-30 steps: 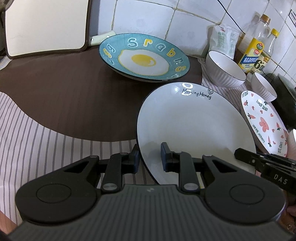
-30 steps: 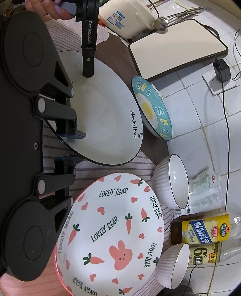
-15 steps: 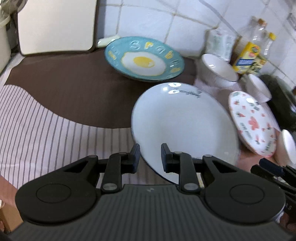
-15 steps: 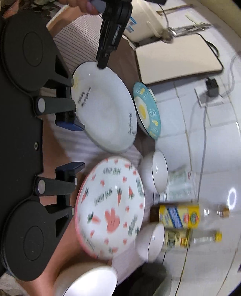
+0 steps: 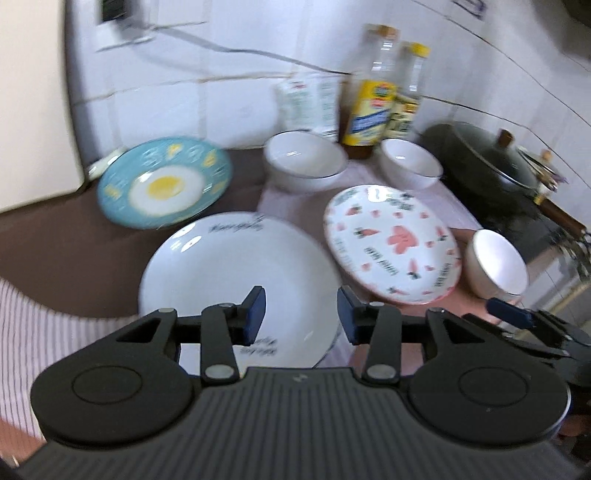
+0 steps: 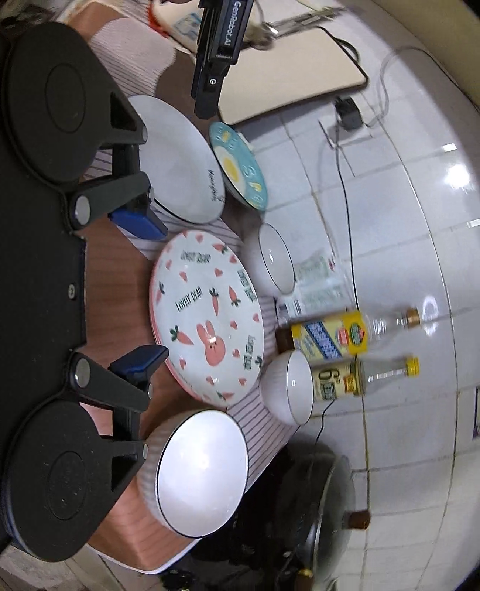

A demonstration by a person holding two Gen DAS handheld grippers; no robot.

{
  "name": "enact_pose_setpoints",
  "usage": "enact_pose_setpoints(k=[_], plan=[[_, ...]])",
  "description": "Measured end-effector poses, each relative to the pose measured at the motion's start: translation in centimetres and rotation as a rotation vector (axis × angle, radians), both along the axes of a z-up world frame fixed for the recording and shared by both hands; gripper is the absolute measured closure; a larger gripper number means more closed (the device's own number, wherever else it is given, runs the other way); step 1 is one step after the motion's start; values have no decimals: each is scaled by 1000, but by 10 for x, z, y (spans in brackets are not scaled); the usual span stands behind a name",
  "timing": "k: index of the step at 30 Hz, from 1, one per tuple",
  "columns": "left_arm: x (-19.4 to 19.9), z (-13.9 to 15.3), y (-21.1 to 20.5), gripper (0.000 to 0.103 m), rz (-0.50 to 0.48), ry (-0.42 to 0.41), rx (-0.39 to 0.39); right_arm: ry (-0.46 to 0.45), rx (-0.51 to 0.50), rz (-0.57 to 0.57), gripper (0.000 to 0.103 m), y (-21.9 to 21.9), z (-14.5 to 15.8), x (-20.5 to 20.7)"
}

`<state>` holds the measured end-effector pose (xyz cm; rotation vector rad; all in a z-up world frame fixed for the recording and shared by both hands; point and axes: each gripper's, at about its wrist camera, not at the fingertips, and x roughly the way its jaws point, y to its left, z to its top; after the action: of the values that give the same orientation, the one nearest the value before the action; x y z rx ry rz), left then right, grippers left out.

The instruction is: Organize plates and bowls

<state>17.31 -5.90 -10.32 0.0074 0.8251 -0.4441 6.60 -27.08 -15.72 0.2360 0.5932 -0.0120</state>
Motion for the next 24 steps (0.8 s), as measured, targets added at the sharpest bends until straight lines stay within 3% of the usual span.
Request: enact_pose_setpoints(k=[8,14,24], plan=[[35,-1,-50,41,-166,-65,52,-28,139,-124,35,-14,-30,20],[85,-27,-75,41,-253,-47,105,9,170,-217,35,-15,-52,36],[146,-70,-110,43,-288,54,166,-7,192,-290,35,-20,-64,51]])
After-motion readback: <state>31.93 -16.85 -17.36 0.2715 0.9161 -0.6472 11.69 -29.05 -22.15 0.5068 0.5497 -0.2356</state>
